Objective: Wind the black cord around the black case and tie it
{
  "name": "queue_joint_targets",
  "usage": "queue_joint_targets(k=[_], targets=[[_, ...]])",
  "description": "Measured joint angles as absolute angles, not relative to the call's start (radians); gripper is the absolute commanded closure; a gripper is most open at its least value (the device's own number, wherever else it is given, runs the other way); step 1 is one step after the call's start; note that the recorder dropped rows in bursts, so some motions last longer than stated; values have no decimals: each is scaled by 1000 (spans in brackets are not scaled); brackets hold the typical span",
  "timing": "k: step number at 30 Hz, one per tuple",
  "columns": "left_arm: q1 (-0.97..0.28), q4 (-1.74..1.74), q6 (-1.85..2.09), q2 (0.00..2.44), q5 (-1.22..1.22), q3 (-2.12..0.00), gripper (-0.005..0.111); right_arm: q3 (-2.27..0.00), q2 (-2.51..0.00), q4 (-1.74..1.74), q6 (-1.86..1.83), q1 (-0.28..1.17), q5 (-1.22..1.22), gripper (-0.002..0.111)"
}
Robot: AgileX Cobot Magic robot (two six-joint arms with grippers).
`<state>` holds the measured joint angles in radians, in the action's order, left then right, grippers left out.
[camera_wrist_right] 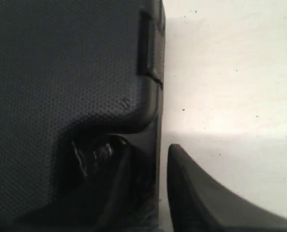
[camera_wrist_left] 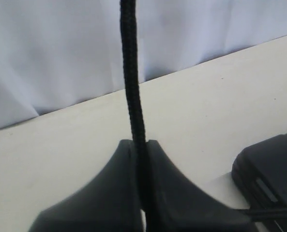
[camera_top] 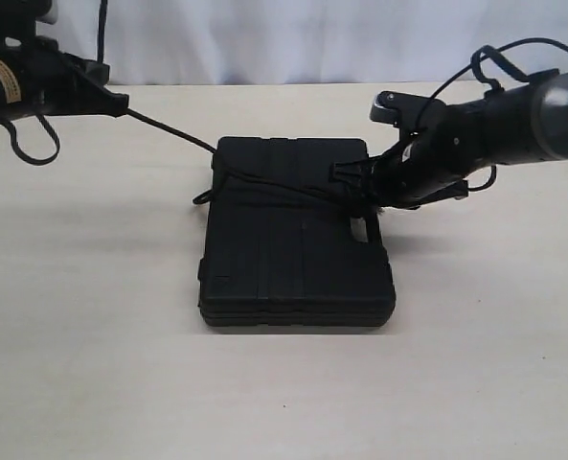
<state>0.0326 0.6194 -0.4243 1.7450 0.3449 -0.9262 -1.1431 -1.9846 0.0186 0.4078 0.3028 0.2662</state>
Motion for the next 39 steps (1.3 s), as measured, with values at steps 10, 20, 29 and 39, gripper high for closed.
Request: queue_joint_targets(k=[10, 20, 29, 39], targets=[[96, 618, -438, 1745, 298, -926, 107, -1275, -1827, 158, 335, 296, 745, 56], [116, 618, -456, 1745, 264, -926, 107, -1179, -1842, 17, 253, 315, 629, 57], [116, 618, -463, 1745, 254, -926, 107, -1175, -1944, -37, 222, 315, 547, 57], [116, 618, -466, 1745, 249, -926, 107, -1175, -2026, -67, 222, 315, 423, 100]])
